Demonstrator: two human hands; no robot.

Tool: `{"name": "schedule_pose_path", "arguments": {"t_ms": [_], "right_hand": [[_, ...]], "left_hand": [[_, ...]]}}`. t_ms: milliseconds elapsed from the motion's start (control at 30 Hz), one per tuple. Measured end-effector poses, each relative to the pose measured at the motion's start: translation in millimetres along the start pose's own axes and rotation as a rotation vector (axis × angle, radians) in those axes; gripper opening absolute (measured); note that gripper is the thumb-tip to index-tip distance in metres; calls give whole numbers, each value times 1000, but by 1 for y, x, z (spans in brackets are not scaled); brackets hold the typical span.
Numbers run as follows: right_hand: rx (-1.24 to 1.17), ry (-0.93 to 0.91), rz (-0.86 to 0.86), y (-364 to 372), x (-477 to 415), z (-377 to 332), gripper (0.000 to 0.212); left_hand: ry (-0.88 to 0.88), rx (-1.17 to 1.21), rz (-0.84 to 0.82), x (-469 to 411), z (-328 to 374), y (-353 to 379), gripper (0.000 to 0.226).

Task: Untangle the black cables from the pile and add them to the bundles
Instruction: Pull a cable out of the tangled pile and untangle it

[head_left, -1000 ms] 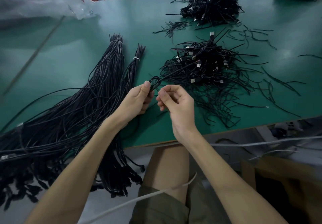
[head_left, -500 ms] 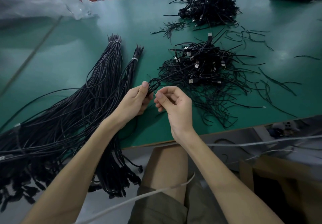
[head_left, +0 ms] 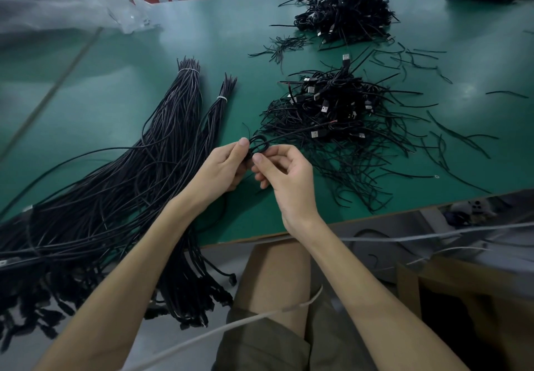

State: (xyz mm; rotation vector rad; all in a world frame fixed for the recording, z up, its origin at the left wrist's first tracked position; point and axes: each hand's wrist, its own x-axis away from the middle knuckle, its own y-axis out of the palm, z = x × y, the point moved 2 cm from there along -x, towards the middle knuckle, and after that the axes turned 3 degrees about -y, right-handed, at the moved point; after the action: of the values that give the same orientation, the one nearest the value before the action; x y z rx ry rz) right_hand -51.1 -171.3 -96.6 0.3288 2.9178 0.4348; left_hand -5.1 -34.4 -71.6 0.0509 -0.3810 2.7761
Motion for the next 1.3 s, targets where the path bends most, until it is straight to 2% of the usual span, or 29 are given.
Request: {"name": "schedule_pose_path", "arguments": {"t_ms": [267, 367, 500, 633, 700, 767, 900, 967, 1133, 1300], "right_hand": [[-34, 21, -61, 5, 1, -5, 34], [22, -11, -124, 8, 1, -9, 27], [63, -11, -185, 10, 2, -12, 22], [69, -37, -236, 12, 2, -15, 37], [74, -33, -253, 13, 2, -16, 42], [95, -22, -260, 14, 2, -15, 43], [196, -25, -267, 18, 6, -17, 35], [263, -43, -271, 19, 6, -16, 30], [330, -15, -259, 19, 5, -13, 34], [323, -39, -169, 17, 6, -11, 30]], "left_hand": [[-2, 155, -48, 3, 1, -5, 46], [15, 204, -81, 4, 0, -6, 51], [40, 235, -97, 3, 1, -7, 38], [28, 249, -100, 1, -3, -9, 43], [7, 232, -107, -1, -6, -10, 55], [3, 246, -94, -2, -7, -11, 61], [23, 239, -60, 1, -2, -12, 35], [34, 219, -42, 2, 1, -11, 32], [49, 170, 34, 5, 4, -10, 45], [34, 42, 136, 0, 1, -9, 58]]}}
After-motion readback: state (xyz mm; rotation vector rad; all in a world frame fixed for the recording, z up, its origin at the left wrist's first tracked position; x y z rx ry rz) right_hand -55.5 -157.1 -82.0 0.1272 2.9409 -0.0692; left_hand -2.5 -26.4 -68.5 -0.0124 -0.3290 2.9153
